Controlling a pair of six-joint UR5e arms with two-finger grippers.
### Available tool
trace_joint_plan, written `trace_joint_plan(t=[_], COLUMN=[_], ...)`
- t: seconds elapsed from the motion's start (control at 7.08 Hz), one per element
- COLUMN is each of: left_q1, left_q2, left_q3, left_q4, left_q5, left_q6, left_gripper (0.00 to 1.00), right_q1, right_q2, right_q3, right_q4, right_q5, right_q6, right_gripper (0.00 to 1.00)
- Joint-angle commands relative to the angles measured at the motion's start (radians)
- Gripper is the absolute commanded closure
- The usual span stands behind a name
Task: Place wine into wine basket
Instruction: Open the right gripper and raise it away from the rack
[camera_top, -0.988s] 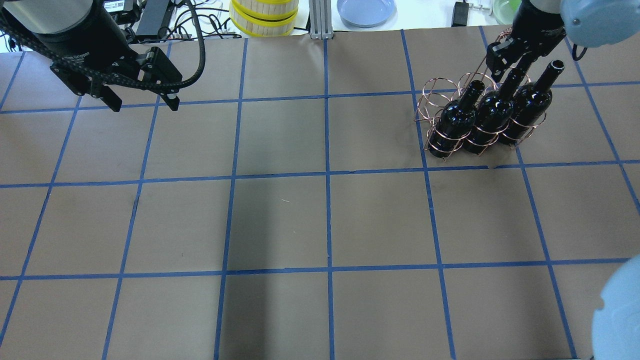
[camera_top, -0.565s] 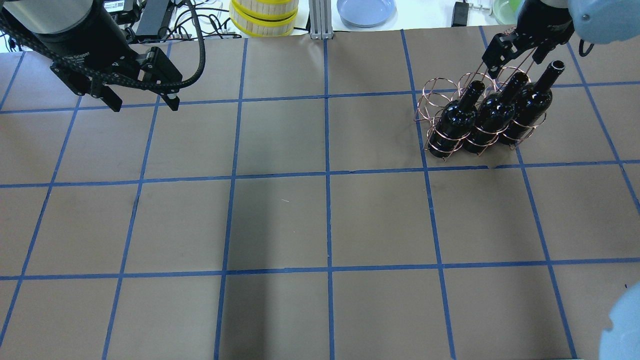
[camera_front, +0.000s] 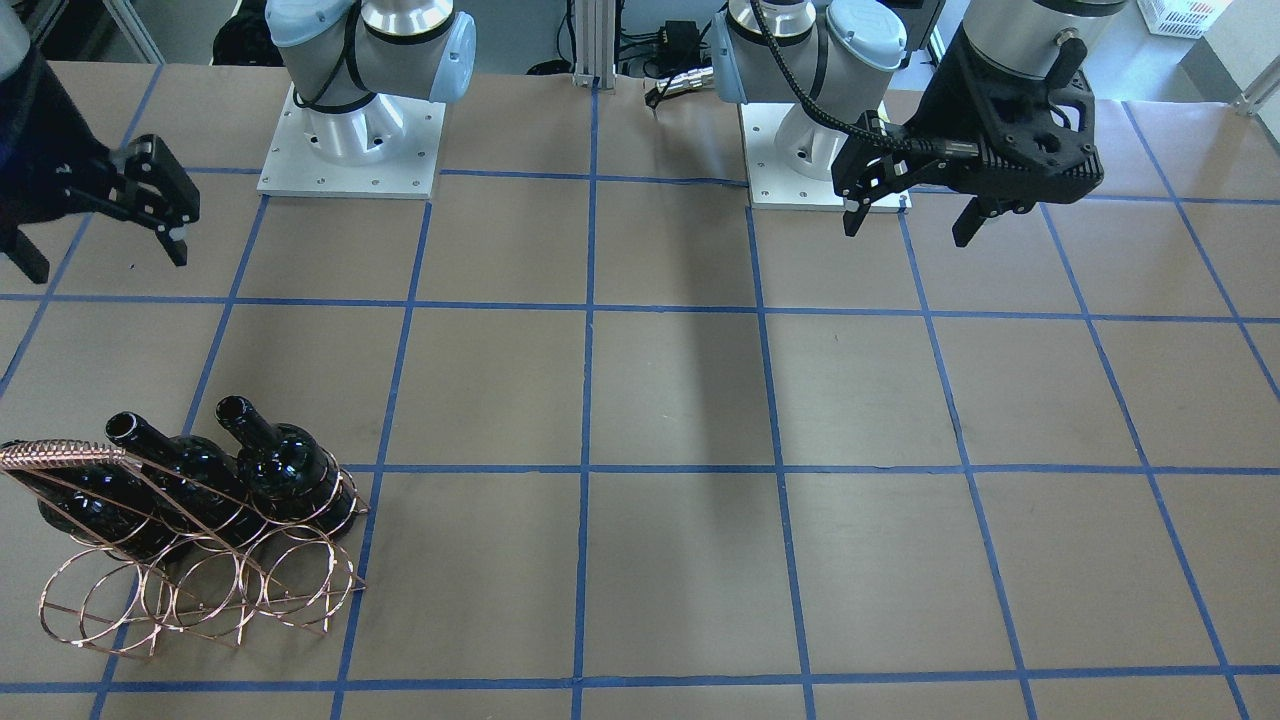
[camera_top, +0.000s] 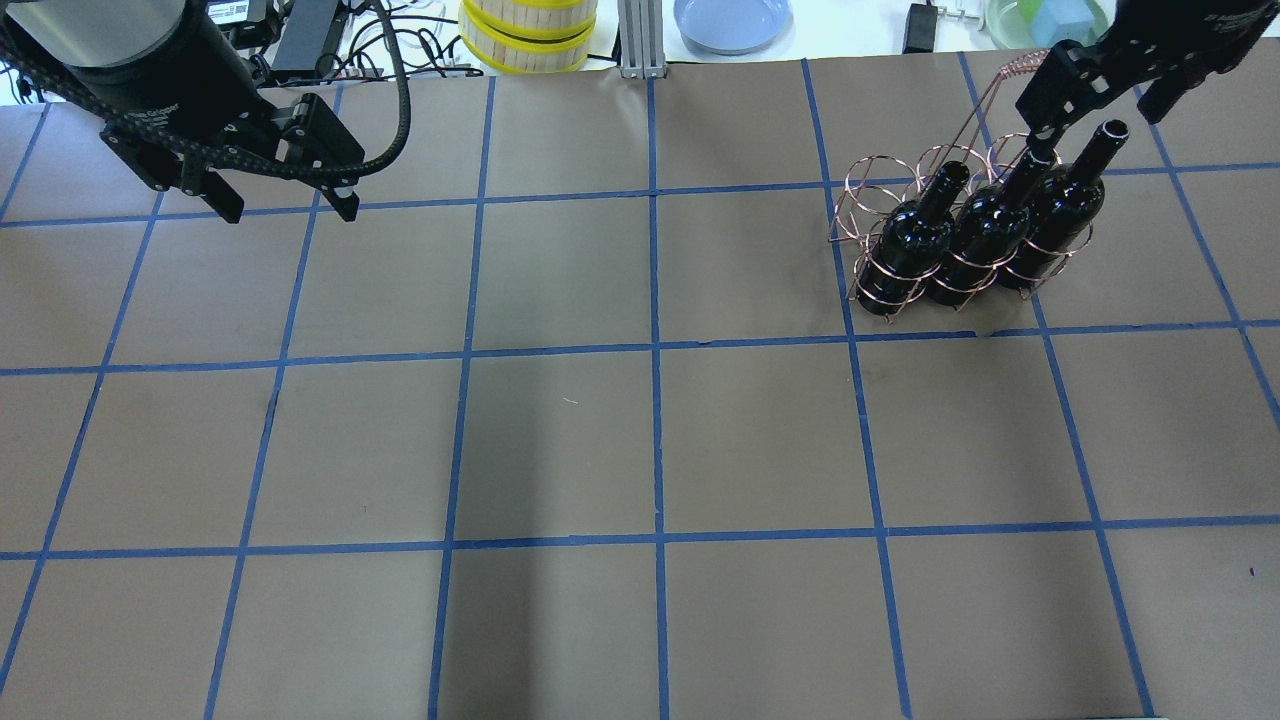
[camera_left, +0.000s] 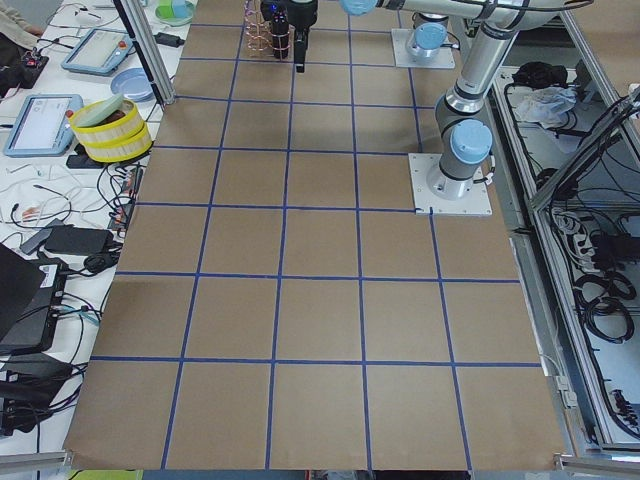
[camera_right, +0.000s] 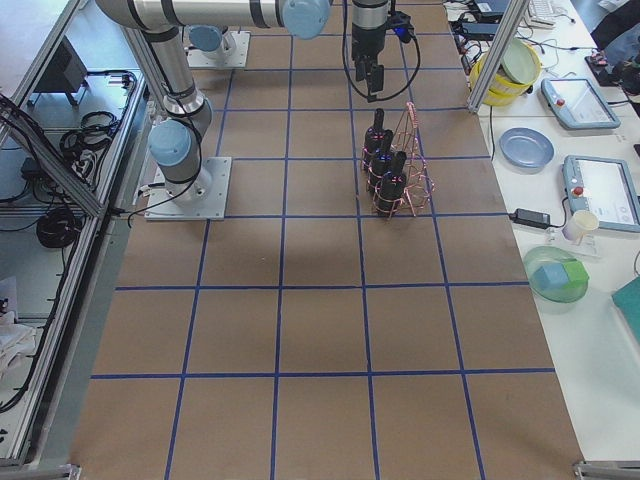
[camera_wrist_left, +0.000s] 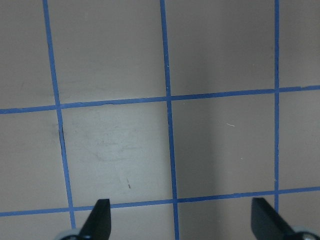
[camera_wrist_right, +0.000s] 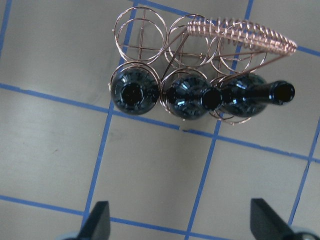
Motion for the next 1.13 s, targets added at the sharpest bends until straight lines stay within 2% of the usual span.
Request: trace_joint_plan(t=[0.0, 0.42, 0.85, 0.99], left_q1=[0.0, 0.0, 0.0, 0.0], left_q2=[0.001, 0.001, 0.002, 0.002], left_q3=[0.0, 0.0, -0.002, -0.002], left_q4=[-0.001, 0.0, 0.0, 0.0], left_q5=[-0.001, 0.0, -0.001, -0.001], left_q6=[0.0, 0.0, 0.002, 0.002], left_gripper=[0.0, 0.0, 0.0, 0.0], right_q1=[0.072, 0.262, 0.273, 0.273], right_q2=[-0.059, -0.03, -0.008, -0.008], right_q3=[0.0, 0.001, 0.008, 0.009], right_q4=[0.078, 0.066, -0.041, -0.043], right_q5=[-0.006, -0.016, 0.0, 0.0], right_q6=[0.131, 0.438, 0.445, 0.445], right_gripper=[0.0, 0.0, 0.0, 0.0])
